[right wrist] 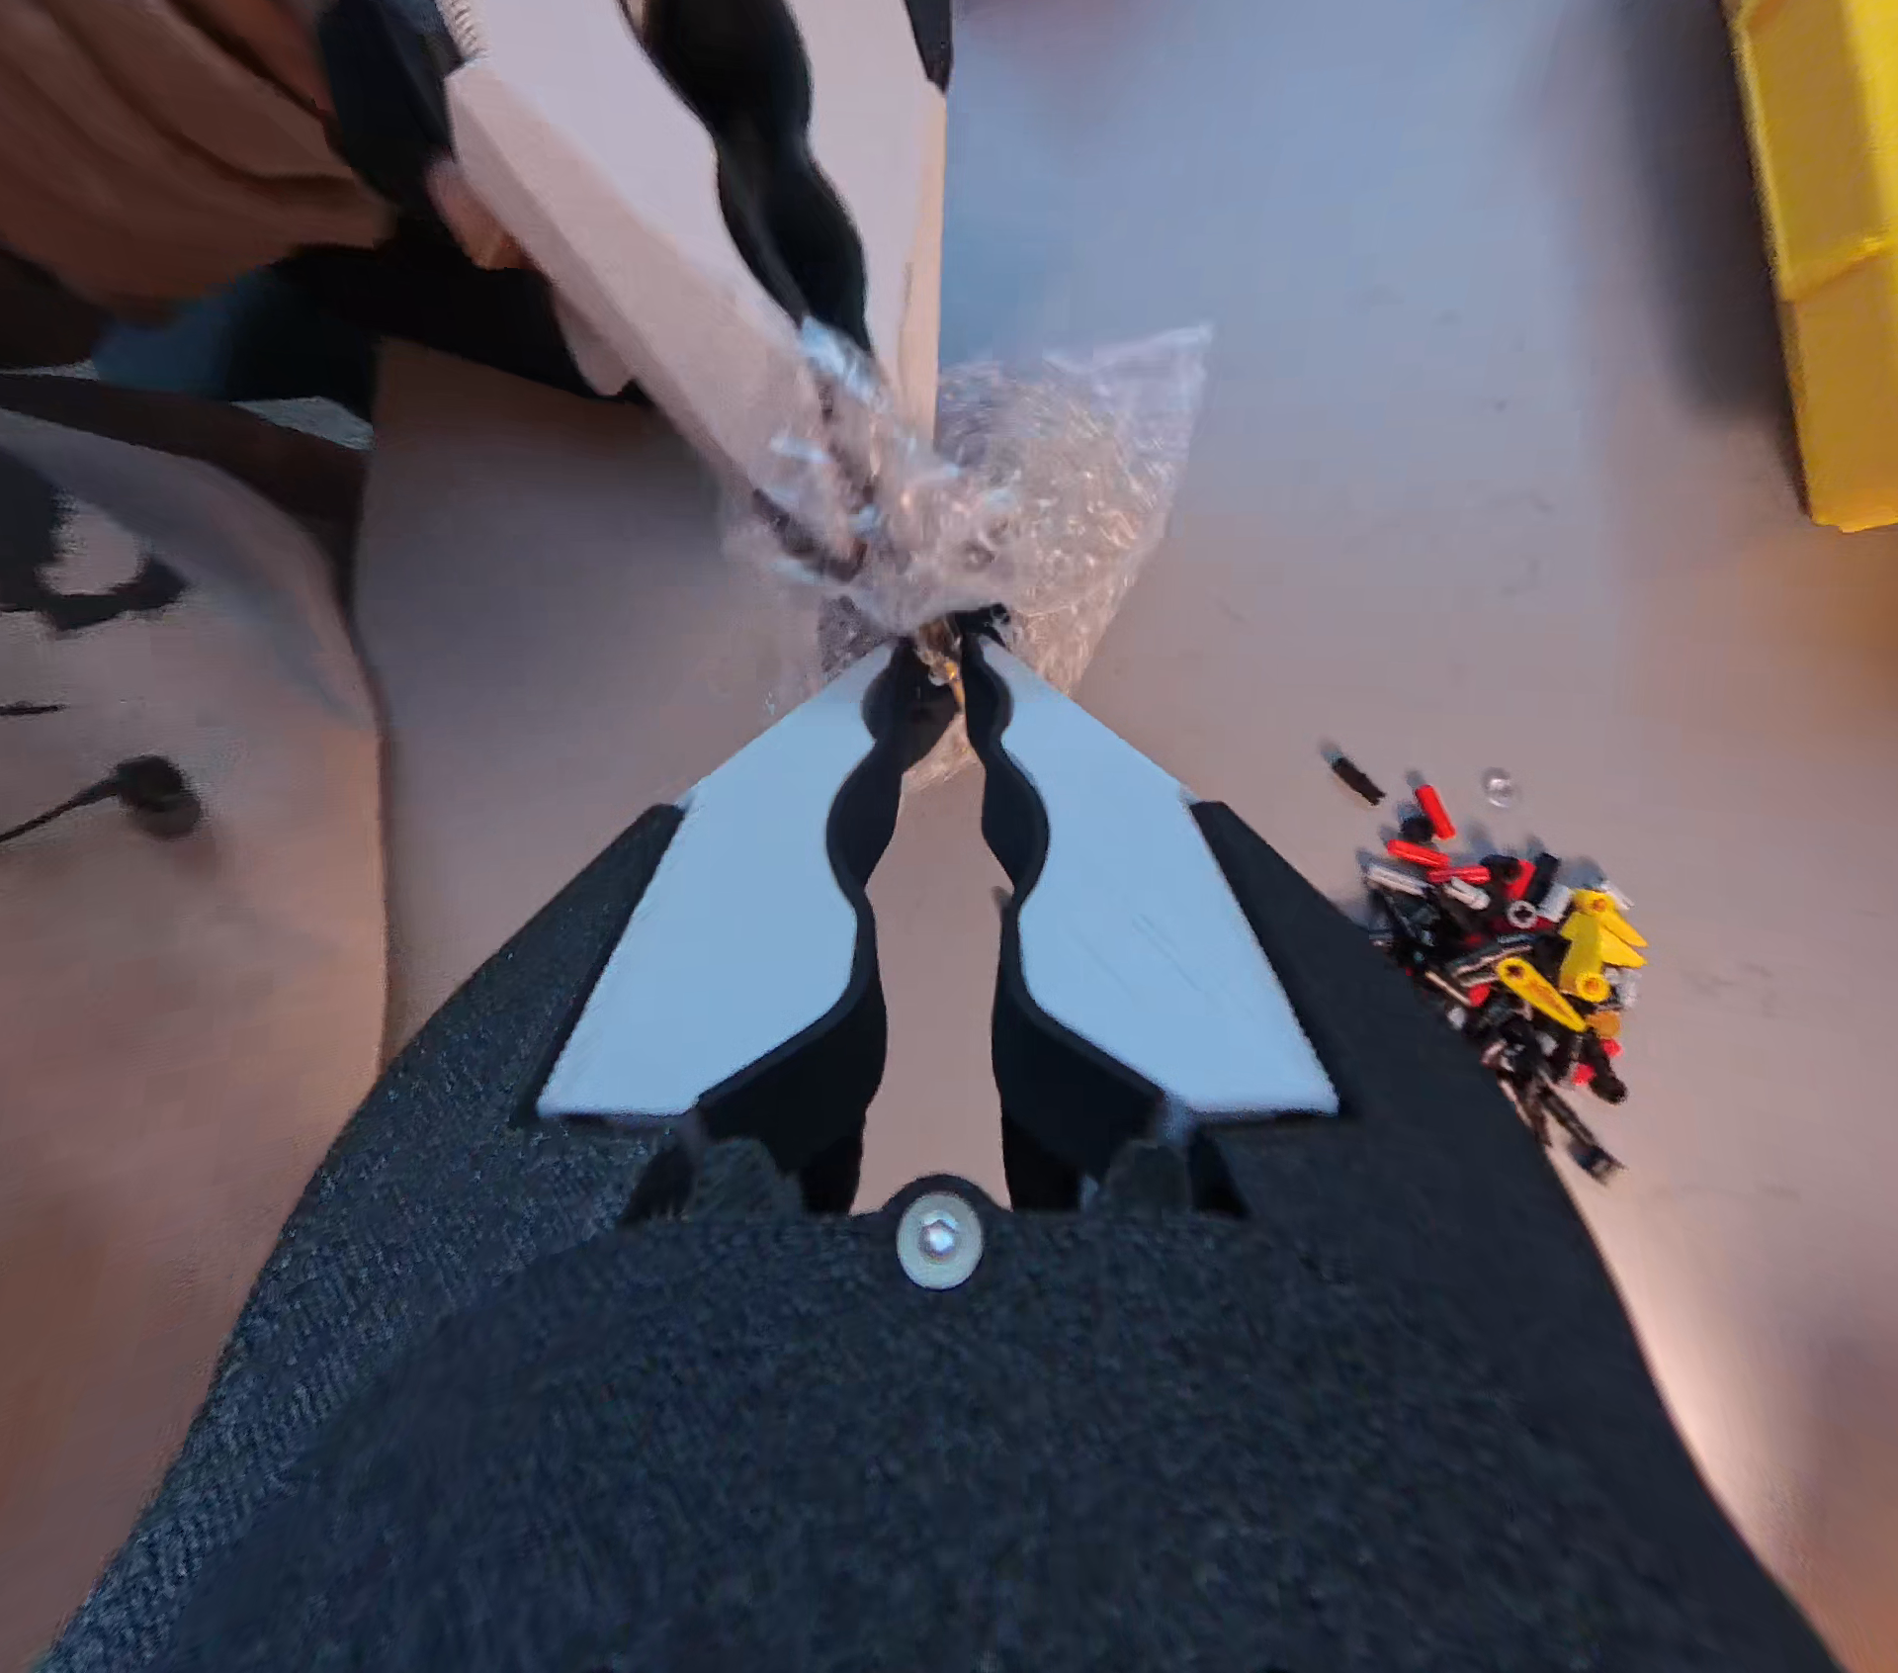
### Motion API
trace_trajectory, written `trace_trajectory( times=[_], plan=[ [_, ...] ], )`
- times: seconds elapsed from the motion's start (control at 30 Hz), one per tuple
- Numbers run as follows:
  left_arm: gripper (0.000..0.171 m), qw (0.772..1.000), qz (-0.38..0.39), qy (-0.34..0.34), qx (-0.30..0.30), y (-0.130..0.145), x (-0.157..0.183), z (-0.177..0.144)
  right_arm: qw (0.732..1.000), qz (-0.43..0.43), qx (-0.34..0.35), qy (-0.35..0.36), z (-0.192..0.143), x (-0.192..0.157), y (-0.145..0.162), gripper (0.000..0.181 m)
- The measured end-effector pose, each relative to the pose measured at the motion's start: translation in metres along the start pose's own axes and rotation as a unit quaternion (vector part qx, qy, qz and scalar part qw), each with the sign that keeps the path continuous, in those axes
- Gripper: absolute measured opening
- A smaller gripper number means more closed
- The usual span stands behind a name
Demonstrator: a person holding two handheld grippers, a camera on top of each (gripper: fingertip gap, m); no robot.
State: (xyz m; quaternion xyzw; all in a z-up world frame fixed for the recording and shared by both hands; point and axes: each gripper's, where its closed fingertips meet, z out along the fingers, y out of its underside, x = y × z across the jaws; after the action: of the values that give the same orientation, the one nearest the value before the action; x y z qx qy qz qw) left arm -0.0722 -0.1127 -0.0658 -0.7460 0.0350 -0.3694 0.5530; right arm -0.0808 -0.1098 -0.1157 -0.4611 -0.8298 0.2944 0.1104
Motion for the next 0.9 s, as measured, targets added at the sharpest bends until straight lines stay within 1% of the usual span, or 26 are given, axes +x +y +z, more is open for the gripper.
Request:
trace_trajectory(
  times=[0.07, 0.13, 0.23, 0.37, 0.43, 0.53, 0.6, 0.63, 0.67, 0.7, 0.73, 0.77, 0.8, 0.83, 0.87, 0.9],
  plan=[
    [0.002, 1.0, 0.001, -0.01, -0.007, 0.001, -0.002, -0.002, 1.0, -0.015, -0.011, 0.018, 0.003, 0.001, -0.002, 0.008],
    [0.002, 1.0, 0.0, -0.021, 0.001, -0.003, -0.006, -0.009, 1.0, -0.013, -0.007, 0.014, -0.001, 0.001, -0.004, 0.007],
    [0.002, 1.0, -0.007, -0.003, 0.009, -0.006, -0.001, -0.014, 1.0, 0.012, 0.004, 0.019, -0.007, 0.01, -0.001, 0.007],
    [0.002, 1.0, -0.014, 0.017, 0.016, -0.007, 0.005, -0.008, 0.994, 0.069, 0.081, -0.029, -0.012, -0.002, -0.017, 0.006],
    [0.002, 1.0, -0.013, 0.026, 0.006, -0.003, 0.008, -0.003, 0.99, 0.092, 0.089, -0.051, -0.008, -0.006, -0.012, 0.006],
    [0.002, 1.0, 0.012, 0.012, -0.024, 0.008, 0.011, 0.009, 0.978, 0.15, 0.114, -0.084, -0.006, -0.007, -0.007, 0.006],
    [0.002, 0.998, 0.032, 0.001, -0.047, 0.016, 0.012, 0.016, 0.959, 0.212, 0.148, -0.114, -0.005, -0.007, -0.006, 0.006],
    [0.002, 0.997, 0.045, -0.005, -0.061, 0.02, 0.013, 0.019, 0.942, 0.258, 0.173, -0.131, -0.005, -0.005, -0.005, 0.007],
    [0.002, 0.996, 0.057, -0.009, -0.072, 0.023, 0.013, 0.021, 0.917, 0.311, 0.197, -0.153, -0.003, -0.004, -0.003, 0.007],
    [0.002, 0.995, 0.06, -0.006, -0.077, 0.025, 0.015, 0.023, 0.887, 0.363, 0.228, -0.172, -0.003, -0.002, -0.003, 0.007],
    [0.002, 0.995, 0.057, 0.001, -0.077, 0.025, 0.017, 0.025, 0.863, 0.398, 0.25, -0.184, -0.001, -0.002, -0.001, 0.007],
    [0.002, 0.996, 0.045, 0.017, -0.076, 0.026, 0.021, 0.026, 0.851, 0.415, 0.266, -0.179, 0.001, -0.002, 0.001, 0.007],
    [0.002, 0.997, 0.025, 0.034, -0.069, 0.024, 0.023, 0.027, 0.845, 0.421, 0.283, -0.171, 0.0, -0.002, 0.0, 0.007],
    [0.002, 0.997, 0.002, 0.047, -0.053, 0.018, 0.023, 0.026, 0.847, 0.415, 0.293, -0.156, -0.002, -0.001, -0.001, 0.008],
    [0.002, 0.998, -0.023, 0.058, -0.032, 0.009, 0.022, 0.023, 0.855, 0.4, 0.301, -0.135, -0.006, 0.001, -0.003, 0.013],
    [0.002, 0.997, -0.046, 0.066, -0.011, 0.0, 0.02, 0.019, 0.864, 0.381, 0.305, -0.123, -0.012, 0.002, -0.006, 0.022]
  ],
)
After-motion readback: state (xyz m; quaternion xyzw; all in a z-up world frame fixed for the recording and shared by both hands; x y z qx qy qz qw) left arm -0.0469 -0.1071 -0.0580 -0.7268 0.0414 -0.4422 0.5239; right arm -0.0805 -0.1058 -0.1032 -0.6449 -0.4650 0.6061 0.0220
